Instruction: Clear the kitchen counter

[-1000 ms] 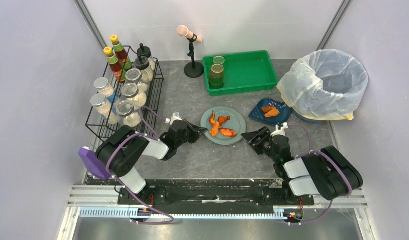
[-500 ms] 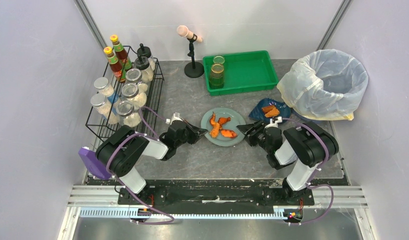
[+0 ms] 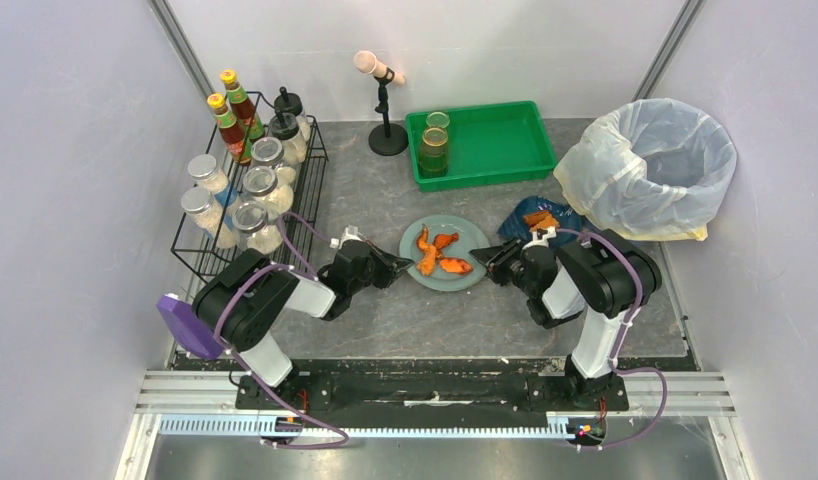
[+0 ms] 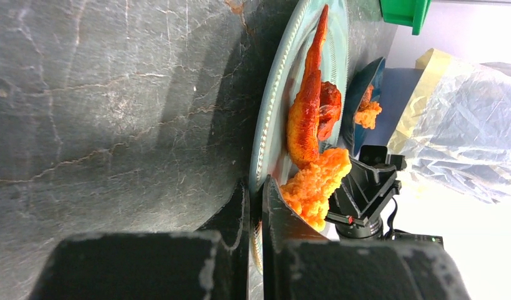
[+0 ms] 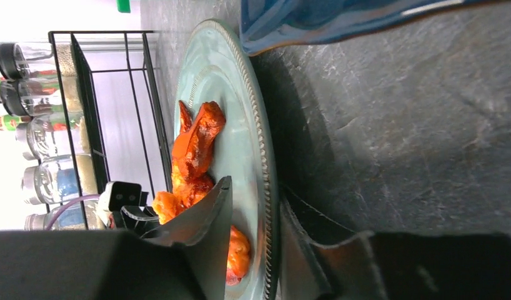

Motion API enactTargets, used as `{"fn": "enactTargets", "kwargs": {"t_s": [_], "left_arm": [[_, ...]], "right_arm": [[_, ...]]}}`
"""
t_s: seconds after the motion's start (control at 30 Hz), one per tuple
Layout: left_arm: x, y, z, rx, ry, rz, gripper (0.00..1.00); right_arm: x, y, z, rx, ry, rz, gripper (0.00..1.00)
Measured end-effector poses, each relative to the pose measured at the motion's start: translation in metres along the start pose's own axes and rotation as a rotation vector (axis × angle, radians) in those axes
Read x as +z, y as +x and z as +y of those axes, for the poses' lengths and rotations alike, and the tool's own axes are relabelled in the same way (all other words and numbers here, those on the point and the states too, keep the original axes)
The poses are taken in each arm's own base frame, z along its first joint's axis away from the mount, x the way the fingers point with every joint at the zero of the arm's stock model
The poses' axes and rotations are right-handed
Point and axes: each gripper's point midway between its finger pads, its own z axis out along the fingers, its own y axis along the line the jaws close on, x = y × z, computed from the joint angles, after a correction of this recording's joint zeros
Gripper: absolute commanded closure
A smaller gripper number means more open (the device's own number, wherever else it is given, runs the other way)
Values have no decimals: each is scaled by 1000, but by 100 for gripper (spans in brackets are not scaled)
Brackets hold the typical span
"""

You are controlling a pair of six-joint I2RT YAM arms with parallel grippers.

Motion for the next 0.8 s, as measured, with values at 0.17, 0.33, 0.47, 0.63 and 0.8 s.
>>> {"fn": "enactTargets", "kwargs": {"t_s": [0.17,0.33,0.47,0.63,0.8], "left_arm": [[0,-1,3,5,-12,0,98],[-1,3,4,3,-18,21,92],[-5,5,1,28,-20,40,73],[-14,4,-15,170,-14,52,56],[-33,-5,-49,303,43,17,38]], "right_arm": [[-2,1,-8,-15,42,5,100],[-9,0,-1,-26,63,16,100],[-16,0,5,-24,71,20,100],[-25,-3,30,-39,15,21,100],[-37,-7,62,-44,-61,32,100]]}}
